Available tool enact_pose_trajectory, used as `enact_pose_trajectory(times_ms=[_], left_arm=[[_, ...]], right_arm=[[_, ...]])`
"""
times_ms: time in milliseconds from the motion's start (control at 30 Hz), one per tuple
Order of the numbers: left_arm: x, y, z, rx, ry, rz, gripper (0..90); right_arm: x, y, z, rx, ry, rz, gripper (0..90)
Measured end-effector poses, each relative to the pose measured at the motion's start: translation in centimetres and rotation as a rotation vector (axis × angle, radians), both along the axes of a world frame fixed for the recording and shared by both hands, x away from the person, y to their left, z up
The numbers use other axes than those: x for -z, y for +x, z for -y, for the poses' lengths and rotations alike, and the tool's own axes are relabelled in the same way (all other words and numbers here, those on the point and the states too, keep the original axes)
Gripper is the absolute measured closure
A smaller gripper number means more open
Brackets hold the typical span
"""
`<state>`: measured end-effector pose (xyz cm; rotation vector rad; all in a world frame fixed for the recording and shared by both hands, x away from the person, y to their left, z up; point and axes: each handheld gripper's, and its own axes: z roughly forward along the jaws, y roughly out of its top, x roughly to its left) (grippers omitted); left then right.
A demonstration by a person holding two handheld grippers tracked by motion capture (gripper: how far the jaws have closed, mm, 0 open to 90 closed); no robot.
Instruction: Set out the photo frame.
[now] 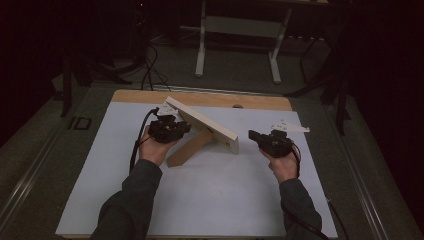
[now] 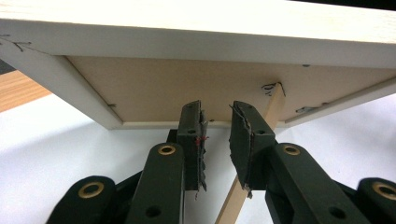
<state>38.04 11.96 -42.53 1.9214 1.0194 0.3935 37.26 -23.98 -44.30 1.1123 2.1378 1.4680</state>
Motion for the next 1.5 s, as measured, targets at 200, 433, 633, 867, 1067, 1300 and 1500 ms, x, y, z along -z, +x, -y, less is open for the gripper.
enact_pose_trajectory(times_ms=[200,433,633,867,1067,1300,1500], left_arm=[[0.1,0.4,-0.1,-0.023,-0.012,-0.009,76.2],[0.1,0.7,-0.1,-0.042,-0.017,-0.012,89.5],[0.2,1.2,-0.2,-0.063,-0.019,-0.028,90.0],[-0.2,1.7,0.4,-0.072,0.0,-0.028,90.0],[-0.3,1.8,1.1,-0.067,0.007,-0.028,90.0],[-0.2,1.9,1.4,-0.059,0.017,-0.031,90.0],[-0.3,1.9,1.7,-0.061,0.024,-0.023,90.0]], right_arm=[[0.1,0.2,0.0,0.011,0.014,-0.004,89.8],[0.0,0.3,-0.3,0.008,0.024,-0.008,89.8],[0.0,0.3,-0.9,-0.003,0.01,-0.008,89.8],[-0.3,0.3,-2.0,-0.04,0.001,-0.001,89.8],[-0.3,0.2,-2.8,-0.065,-0.021,-0.005,89.8],[-0.4,0.2,-3.3,-0.081,-0.023,-0.004,89.8],[-0.4,0.2,-3.7,-0.093,-0.019,-0.006,89.9]])
